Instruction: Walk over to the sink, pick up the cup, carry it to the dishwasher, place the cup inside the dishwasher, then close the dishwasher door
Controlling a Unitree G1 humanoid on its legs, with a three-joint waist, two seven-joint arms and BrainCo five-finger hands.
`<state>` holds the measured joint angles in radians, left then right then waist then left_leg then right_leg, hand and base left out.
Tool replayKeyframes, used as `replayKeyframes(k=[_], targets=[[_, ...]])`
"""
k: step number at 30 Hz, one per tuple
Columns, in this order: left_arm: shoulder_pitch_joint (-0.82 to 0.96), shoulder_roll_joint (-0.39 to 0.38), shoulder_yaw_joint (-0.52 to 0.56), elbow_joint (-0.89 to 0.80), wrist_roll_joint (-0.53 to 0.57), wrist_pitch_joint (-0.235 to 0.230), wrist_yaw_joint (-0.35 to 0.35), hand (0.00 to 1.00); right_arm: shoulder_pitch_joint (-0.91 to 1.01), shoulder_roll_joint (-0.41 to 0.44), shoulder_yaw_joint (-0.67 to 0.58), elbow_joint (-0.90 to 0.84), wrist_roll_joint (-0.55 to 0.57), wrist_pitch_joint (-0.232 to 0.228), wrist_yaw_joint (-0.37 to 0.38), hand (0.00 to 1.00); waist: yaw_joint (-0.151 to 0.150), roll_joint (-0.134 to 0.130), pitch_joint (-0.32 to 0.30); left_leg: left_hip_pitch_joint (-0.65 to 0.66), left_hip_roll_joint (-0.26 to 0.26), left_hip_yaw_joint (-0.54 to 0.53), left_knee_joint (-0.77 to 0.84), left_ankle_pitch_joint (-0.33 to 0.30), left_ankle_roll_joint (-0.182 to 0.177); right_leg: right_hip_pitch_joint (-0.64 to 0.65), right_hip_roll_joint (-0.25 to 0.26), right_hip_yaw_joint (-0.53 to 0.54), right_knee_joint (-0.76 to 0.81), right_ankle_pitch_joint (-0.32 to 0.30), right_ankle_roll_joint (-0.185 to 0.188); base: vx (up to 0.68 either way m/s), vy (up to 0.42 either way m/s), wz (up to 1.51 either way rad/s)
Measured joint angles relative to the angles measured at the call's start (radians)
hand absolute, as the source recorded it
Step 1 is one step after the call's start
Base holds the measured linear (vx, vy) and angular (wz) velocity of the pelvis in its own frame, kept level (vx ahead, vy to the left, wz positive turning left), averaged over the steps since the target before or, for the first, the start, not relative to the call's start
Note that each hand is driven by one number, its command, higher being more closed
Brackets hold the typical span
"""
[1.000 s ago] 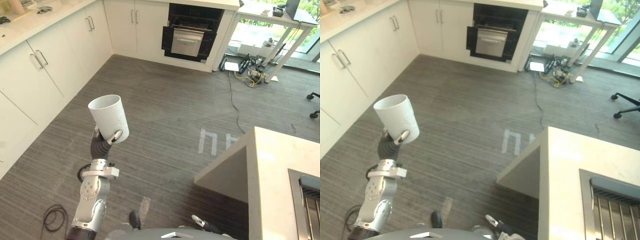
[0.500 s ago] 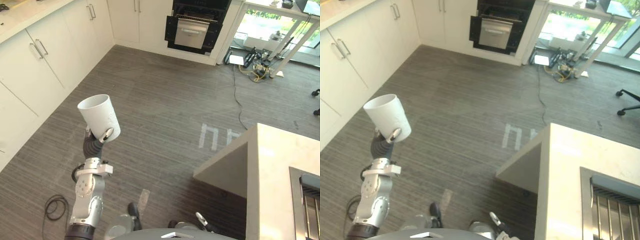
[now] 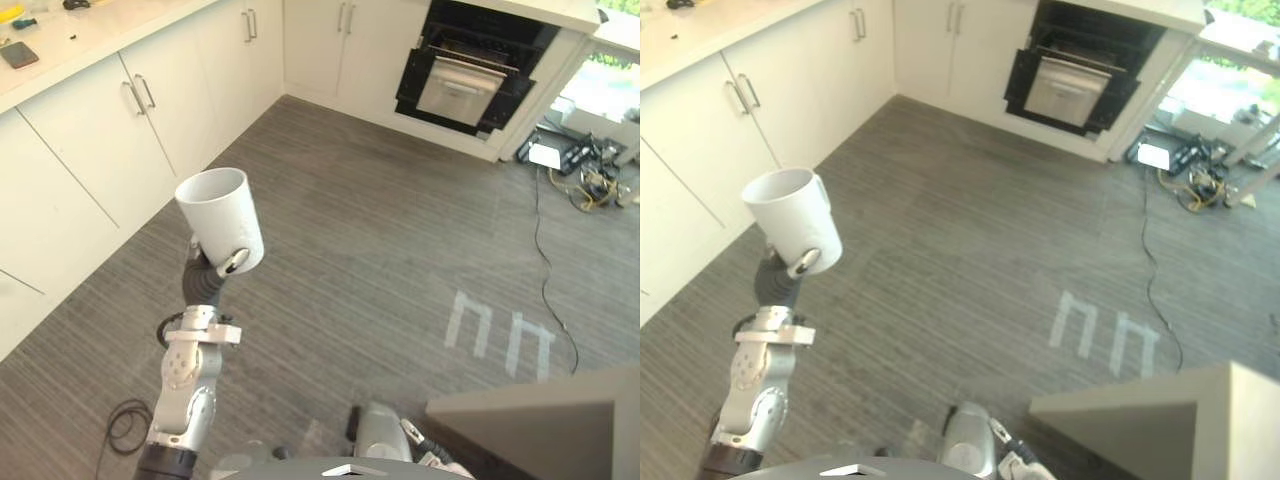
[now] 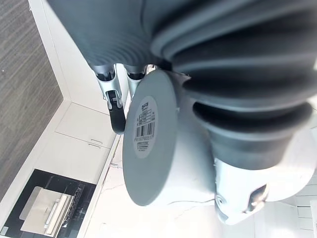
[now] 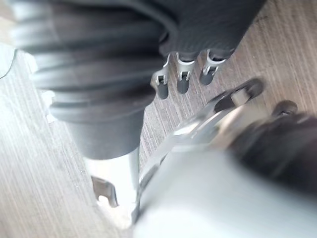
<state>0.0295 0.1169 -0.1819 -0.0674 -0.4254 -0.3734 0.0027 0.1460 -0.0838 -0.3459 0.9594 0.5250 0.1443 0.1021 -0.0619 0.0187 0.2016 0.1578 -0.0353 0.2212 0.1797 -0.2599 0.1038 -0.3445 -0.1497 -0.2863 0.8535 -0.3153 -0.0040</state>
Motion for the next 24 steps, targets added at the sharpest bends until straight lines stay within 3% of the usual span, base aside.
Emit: replayKeyframes(k=[1, 2, 3, 4, 5, 6, 7, 8, 12, 13, 14, 15, 16, 17, 18, 19, 20, 21, 23, 24], targets=[[-0.051, 0.002, -0.027, 0.025, 0.010, 0.002, 0.006, 1.00, 0.011, -0.001, -0.010, 0.003, 0.000, 0.018, 0.008, 0.00, -0.017, 0.016, 0.008, 0.028, 0.026, -0.034, -0.013, -0.008, -0.022, -0.034, 0.061, 0.017, -0.224, 0.051, 0.018, 0.59, -0.061, 1.08], [-0.087, 0.003, -0.045, 0.038, 0.025, 0.004, 0.007, 1.00, 0.023, 0.001, -0.022, 0.006, 0.001, 0.030, 0.011, 0.00, -0.025, 0.020, 0.014, 0.061, 0.036, -0.049, -0.026, -0.018, -0.050, -0.058, 0.097, 0.065, -0.489, 0.180, 0.049, 0.49, -0.052, 0.87], [-0.097, 0.005, -0.049, 0.041, 0.029, 0.006, 0.007, 1.00, 0.031, 0.003, -0.022, 0.011, 0.000, 0.034, 0.015, 0.00, -0.027, 0.012, 0.010, 0.082, 0.033, -0.055, -0.036, -0.020, -0.064, -0.064, 0.101, 0.086, -0.606, 0.241, 0.065, 0.53, -0.088, 0.55], [-0.099, 0.022, -0.049, 0.041, 0.032, 0.009, 0.012, 1.00, 0.045, 0.012, -0.024, 0.026, -0.004, 0.040, 0.023, 0.00, -0.021, -0.024, 0.014, 0.150, 0.016, -0.059, -0.054, -0.034, -0.099, -0.079, 0.096, 0.102, -0.692, 0.315, 0.058, 0.63, -0.153, 0.35], [-0.074, 0.037, -0.049, 0.041, 0.032, 0.019, 0.013, 1.00, 0.080, 0.028, -0.030, 0.049, -0.011, 0.039, 0.023, 0.00, -0.021, -0.047, 0.005, 0.234, 0.007, -0.060, -0.051, -0.065, -0.141, -0.053, 0.087, 0.097, -0.692, 0.342, 0.033, 0.78, -0.204, 0.40], [-0.065, 0.039, -0.047, 0.044, 0.033, 0.021, 0.011, 1.00, 0.104, 0.036, -0.031, 0.055, -0.018, 0.038, 0.024, 0.00, -0.028, -0.053, -0.003, 0.265, 0.010, -0.059, -0.043, -0.079, -0.161, -0.038, 0.076, 0.106, -0.677, 0.437, -0.034, 0.83, -0.231, 0.44], [-0.048, 0.018, -0.039, 0.047, 0.034, 0.031, 0.011, 1.00, 0.120, 0.031, -0.047, 0.072, -0.020, 0.036, 0.024, 0.00, -0.030, -0.011, -0.010, 0.296, 0.052, -0.033, -0.017, -0.095, -0.175, -0.049, 0.094, 0.083, -0.575, 0.479, -0.041, 0.67, -0.222, 0.32], [-0.052, -0.002, -0.032, 0.046, 0.034, 0.032, 0.008, 1.00, 0.125, 0.028, -0.073, 0.077, -0.015, 0.034, 0.033, 0.00, -0.023, 0.034, -0.021, 0.289, 0.089, -0.005, 0.025, -0.070, -0.178, -0.060, 0.117, 0.079, -0.509, 0.408, -0.045, 0.62, -0.224, 0.11], [-0.072, -0.001, -0.025, 0.046, 0.036, 0.040, -0.003, 1.00, 0.124, 0.039, -0.090, 0.023, -0.010, 0.024, 0.027, 0.00, -0.029, 0.015, -0.025, 0.274, 0.139, -0.003, 0.197, 0.065, -0.175, -0.070, 0.123, 0.060, -0.293, 0.212, -0.070, 0.53, -0.234, -0.05], [-0.072, -0.004, -0.031, 0.046, 0.036, 0.040, -0.011, 1.00, 0.133, 0.044, -0.090, -0.001, -0.010, 0.022, 0.028, 0.00, -0.031, 0.022, -0.030, 0.245, 0.171, -0.006, 0.302, 0.135, -0.194, -0.048, 0.141, 0.052, -0.261, 0.155, -0.072, 0.46, -0.169, -0.14], [-0.068, -0.006, -0.035, 0.045, 0.036, 0.040, -0.022, 1.00, 0.147, 0.041, -0.090, -0.014, -0.009, 0.004, 0.031, 0.00, -0.028, 0.037, -0.045, 0.175, 0.208, -0.017, 0.441, 0.278, -0.262, -0.015, 0.169, 0.054, -0.274, 0.118, -0.070, 0.46, -0.159, -0.22], [-0.062, -0.009, -0.031, 0.045, 0.036, 0.041, -0.030, 1.00, 0.152, 0.036, -0.089, -0.019, -0.009, -0.002, 0.030, 0.00, -0.025, 0.045, -0.053, 0.132, 0.225, -0.032, 0.505, 0.388, -0.283, 0.010, 0.187, 0.061, -0.301, 0.109, -0.073, 0.48, -0.105, -0.30], [-0.055, -0.023, -0.022, 0.040, 0.035, 0.049, -0.041, 1.00, 0.147, 0.035, -0.088, -0.029, 0.000, -0.017, 0.028, 0.00, -0.018, 0.064, -0.059, 0.029, 0.275, -0.038, 0.679, 0.480, -0.296, 0.076, 0.228, 0.081, -0.376, 0.106, -0.084, 0.40, -0.044, -0.24], [-0.053, -0.027, -0.019, 0.035, 0.034, 0.052, -0.048, 1.00, 0.145, 0.033, -0.087, -0.030, 0.014, -0.026, 0.026, 0.00, -0.013, 0.069, -0.057, -0.031, 0.300, -0.030, 0.798, 0.419, -0.266, 0.111, 0.241, 0.089, -0.407, 0.107, -0.095, 0.53, -0.065, -0.31], [-0.040, -0.030, -0.007, 0.028, 0.032, 0.057, -0.061, 1.00, 0.135, 0.033, -0.079, -0.031, 0.050, -0.043, 0.024, 0.00, 0.000, 0.055, -0.047, -0.144, 0.329, -0.009, 0.969, 0.280, -0.156, 0.196, 0.261, 0.113, -0.463, 0.110, -0.117, 0.52, -0.082, -0.52], [-0.019, -0.021, 0.006, 0.021, 0.013, 0.058, -0.074, 1.00, 0.121, 0.030, -0.047, -0.029, 0.079, -0.054, 0.027, 0.00, 0.018, 0.026, -0.036, -0.220, 0.330, 0.035, 0.997, 0.170, -0.097, 0.275, 0.263, 0.155, -0.519, 0.113, -0.127, 0.50, -0.095, -0.72], [-0.005, -0.016, 0.014, 0.012, 0.006, 0.059, -0.076, 1.00, 0.105, 0.024, -0.034, -0.029, 0.080, -0.055, 0.029, 0.00, 0.032, 0.013, -0.038, -0.254, 0.329, 0.063, 0.962, 0.126, -0.088, 0.303, 0.263, 0.184, -0.545, 0.117, -0.130, 0.51, -0.064, -1.45], [0.025, -0.012, 0.030, -0.024, -0.008, 0.057, -0.073, 1.00, 0.040, 0.010, 0.010, -0.023, 0.083, -0.064, 0.039, 0.00, 0.065, -0.004, -0.041, -0.333, 0.298, 0.100, 0.689, 0.031, -0.106, 0.359, 0.255, 0.263, -0.602, 0.142, -0.121, 0.40, -0.010, -1.37], [0.029, -0.009, 0.039, -0.039, -0.007, 0.054, -0.071, 1.00, -0.003, -0.009, 0.030, -0.017, 0.075, -0.074, 0.046, 0.00, 0.063, -0.004, -0.038, -0.363, 0.255, 0.075, 0.414, 0.028, -0.134, 0.382, 0.240, 0.304, -0.618, 0.142, -0.112, 0.47, 0.096, -1.06], [0.030, -0.010, 0.040, -0.042, -0.005, 0.050, -0.071, 1.00, -0.033, -0.016, 0.048, -0.002, 0.073, -0.074, 0.047, 0.00, 0.061, 0.004, -0.039, -0.383, 0.221, 0.030, 0.185, 0.073, -0.173, 0.406, 0.226, 0.344, -0.631, 0.149, -0.088, 0.55, 0.224, -0.94]])
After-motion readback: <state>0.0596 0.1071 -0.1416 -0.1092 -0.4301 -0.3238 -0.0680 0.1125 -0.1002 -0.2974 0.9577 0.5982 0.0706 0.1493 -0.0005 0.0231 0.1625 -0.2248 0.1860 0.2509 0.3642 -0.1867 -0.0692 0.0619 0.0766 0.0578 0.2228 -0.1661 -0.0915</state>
